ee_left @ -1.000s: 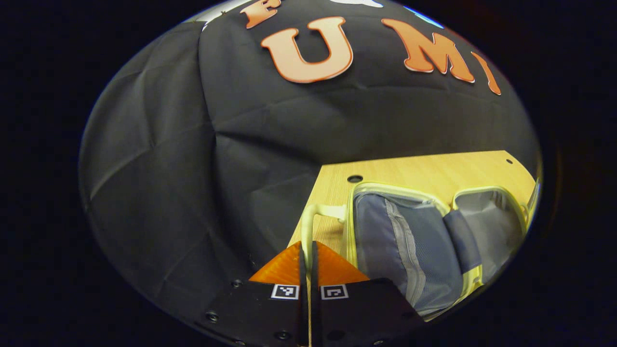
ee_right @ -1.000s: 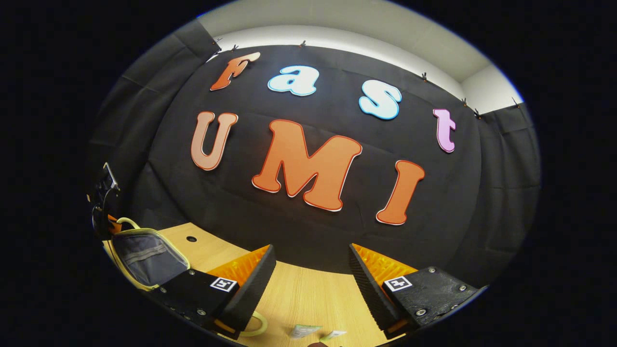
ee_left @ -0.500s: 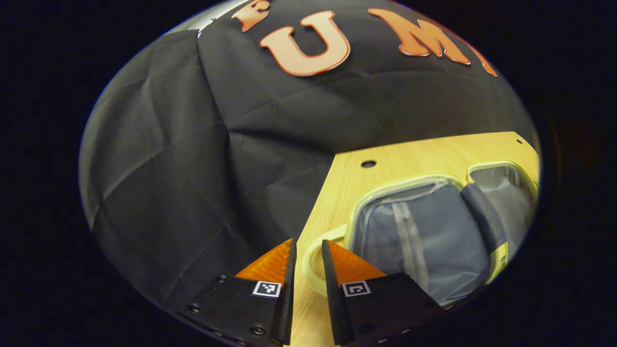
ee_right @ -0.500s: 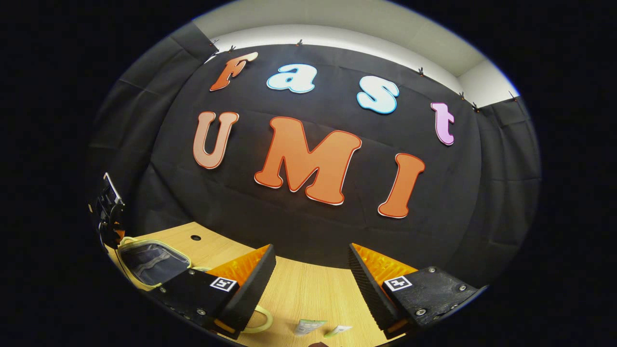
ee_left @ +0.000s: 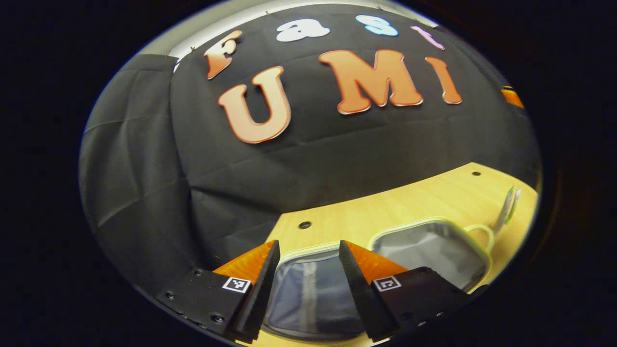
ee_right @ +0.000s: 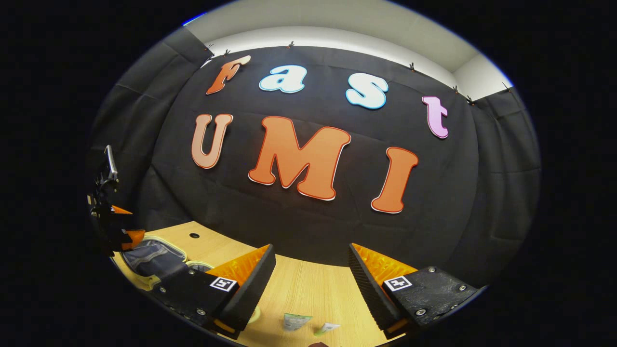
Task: First open the suitcase, pack the skin care products into it, and then close the suitcase.
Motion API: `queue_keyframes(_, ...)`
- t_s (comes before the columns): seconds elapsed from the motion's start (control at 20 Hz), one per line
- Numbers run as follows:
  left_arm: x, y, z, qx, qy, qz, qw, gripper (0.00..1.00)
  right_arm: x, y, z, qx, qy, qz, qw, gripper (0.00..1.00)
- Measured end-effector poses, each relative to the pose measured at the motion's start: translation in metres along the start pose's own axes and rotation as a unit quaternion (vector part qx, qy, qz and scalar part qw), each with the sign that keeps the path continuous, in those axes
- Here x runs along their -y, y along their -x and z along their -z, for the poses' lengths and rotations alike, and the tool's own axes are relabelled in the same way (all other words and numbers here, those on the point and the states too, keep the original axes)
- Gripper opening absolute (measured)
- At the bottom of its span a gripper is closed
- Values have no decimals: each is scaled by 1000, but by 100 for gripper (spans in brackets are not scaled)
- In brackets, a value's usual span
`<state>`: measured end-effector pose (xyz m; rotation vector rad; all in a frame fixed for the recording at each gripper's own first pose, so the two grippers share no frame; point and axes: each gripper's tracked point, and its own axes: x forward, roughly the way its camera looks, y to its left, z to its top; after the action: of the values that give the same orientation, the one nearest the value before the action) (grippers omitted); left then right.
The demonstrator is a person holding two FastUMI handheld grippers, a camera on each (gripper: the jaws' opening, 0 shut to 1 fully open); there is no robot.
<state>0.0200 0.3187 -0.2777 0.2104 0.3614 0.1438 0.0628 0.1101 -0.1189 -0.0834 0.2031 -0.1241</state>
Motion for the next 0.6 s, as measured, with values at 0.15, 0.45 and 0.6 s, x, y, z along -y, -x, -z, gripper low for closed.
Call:
queue_keyframes(0.15,58,8,-18,15,1,39,999,93,13,2,20,-18,-5,-11,1000,95)
queue_keyframes(0.45,186,22,-27,15,29,130,991,98,49,10,38,-28,-2,-11,1000,95)
queue_keyframes(0.6,251,27,-26,10,22,178,984,99,69,14,44,-31,-5,-5,999,95)
